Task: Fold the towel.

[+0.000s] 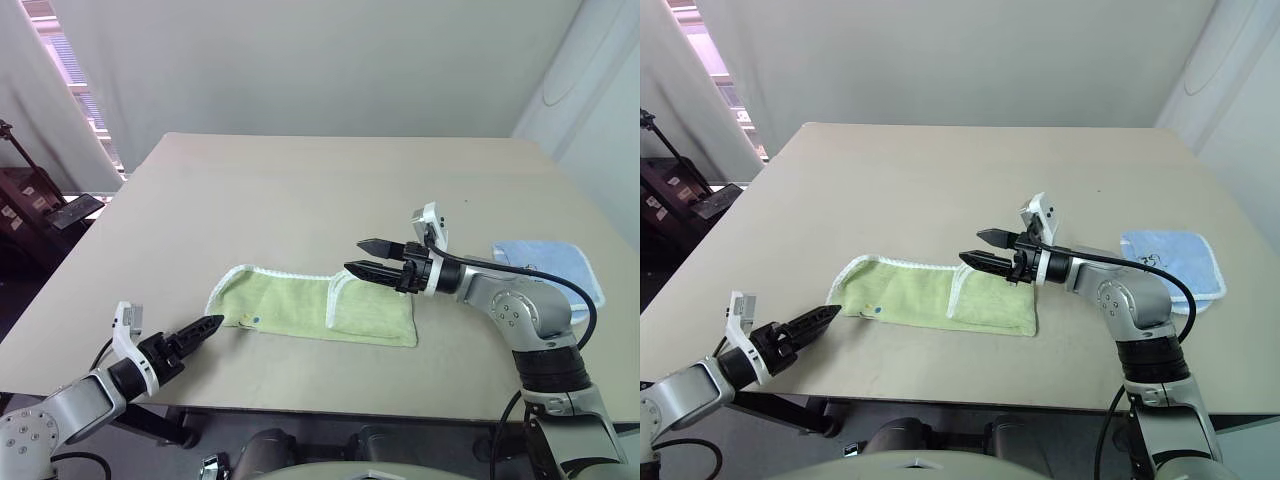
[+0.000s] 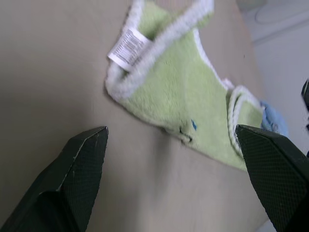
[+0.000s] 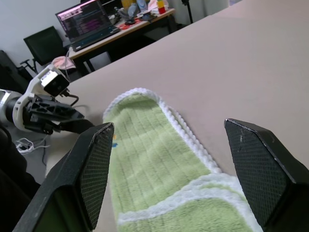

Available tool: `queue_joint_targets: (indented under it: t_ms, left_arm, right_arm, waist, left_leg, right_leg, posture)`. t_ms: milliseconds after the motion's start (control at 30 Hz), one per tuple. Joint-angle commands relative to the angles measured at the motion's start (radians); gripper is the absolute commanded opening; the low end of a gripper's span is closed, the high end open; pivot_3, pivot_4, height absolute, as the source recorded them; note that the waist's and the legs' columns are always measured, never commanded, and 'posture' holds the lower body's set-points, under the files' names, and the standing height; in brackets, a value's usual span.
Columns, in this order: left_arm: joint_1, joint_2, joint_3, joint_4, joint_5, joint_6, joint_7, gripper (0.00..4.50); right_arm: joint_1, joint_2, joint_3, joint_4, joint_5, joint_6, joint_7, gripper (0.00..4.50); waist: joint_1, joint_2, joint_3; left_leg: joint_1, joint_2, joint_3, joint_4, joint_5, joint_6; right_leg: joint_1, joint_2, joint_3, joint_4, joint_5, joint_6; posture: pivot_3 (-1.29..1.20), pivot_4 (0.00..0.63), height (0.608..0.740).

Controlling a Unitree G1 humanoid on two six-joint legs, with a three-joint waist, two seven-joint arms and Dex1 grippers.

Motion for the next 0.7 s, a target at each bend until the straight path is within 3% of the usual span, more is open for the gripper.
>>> queue_joint_targets:
  t_ms: [33,700]
  left_arm:
    - [-0.032,-0.015,0.016,0.065,0.007,-0.036,0.045,4.48]
    - [-0.237,-0.093,-0.045,0.178,0.028,-0.030,0.130,4.48]
  right_arm:
    - [-0.027,-0.004,-0.005,-0.008,-0.014,-0.025,0.003,3.82]
    - [0.002,0.014,-0.009,0.008,-0.103,-0.067,-0.067,3.82]
  waist:
    - [0.000,0.002,0.000]
    - [0.004,0.006,-0.001]
  left_leg:
    - [0.000,0.000,0.000,-0.001,0.000,0.000]
    - [0.000,0.000,0.000,-0.005,0.002,-0.002]
  right_leg:
    - [0.000,-0.001,-0.001,0.000,0.000,0.000]
    - [0.002,-0.010,-0.013,0.000,0.004,-0.006]
  posture:
    - [0.00,0.000,0.724]
    - [0.00,0.000,0.724]
